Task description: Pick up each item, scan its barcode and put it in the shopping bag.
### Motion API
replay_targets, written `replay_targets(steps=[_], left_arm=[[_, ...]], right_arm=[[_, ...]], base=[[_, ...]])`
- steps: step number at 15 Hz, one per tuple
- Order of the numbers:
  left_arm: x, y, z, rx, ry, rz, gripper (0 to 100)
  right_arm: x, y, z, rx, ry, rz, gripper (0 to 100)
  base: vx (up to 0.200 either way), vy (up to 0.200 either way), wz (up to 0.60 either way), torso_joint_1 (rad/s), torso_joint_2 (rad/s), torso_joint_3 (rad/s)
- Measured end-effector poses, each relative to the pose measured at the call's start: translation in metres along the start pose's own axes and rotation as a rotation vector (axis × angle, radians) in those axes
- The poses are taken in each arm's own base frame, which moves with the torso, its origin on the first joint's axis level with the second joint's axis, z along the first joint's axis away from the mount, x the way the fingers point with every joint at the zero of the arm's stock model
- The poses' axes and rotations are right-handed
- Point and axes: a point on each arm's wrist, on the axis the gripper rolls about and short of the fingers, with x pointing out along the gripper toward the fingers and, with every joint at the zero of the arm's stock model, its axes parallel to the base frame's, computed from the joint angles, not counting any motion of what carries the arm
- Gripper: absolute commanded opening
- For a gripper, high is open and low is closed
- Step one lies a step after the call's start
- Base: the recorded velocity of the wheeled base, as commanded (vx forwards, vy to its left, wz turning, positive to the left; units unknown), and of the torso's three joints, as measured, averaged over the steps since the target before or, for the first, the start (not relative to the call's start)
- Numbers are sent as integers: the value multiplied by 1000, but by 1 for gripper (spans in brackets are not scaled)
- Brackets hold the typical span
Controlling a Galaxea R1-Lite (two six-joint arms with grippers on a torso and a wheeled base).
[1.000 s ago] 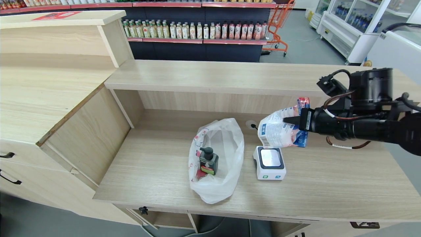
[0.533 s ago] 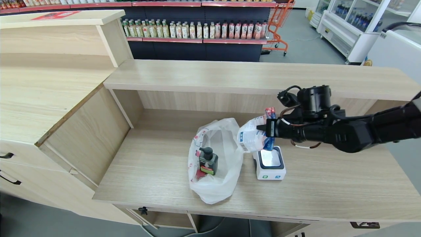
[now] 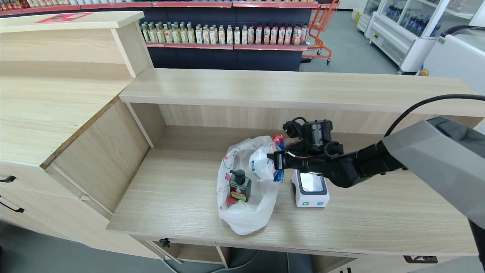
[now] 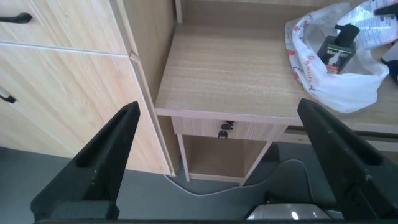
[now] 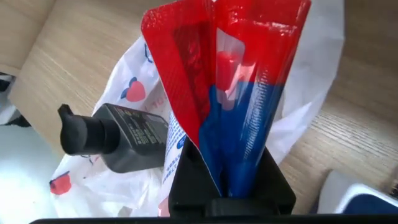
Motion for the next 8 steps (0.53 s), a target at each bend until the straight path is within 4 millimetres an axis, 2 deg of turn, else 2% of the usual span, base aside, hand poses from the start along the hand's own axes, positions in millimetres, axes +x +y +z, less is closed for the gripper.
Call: replay_targets(steps=[3, 7, 8], left_arm=[[0, 0, 0, 0, 0, 0, 100], [0, 0, 0, 0, 0, 0, 100], [0, 0, 0, 0, 0, 0, 100]], right_arm=[[14, 0, -13, -51, 24, 5, 0], [25, -1, -17, -59, 25, 10, 0], [26, -2, -18, -58, 26, 9, 100]], base=[[0, 0, 0, 0, 0, 0], [0, 0, 0, 0, 0, 0], [0, 0, 0, 0, 0, 0]])
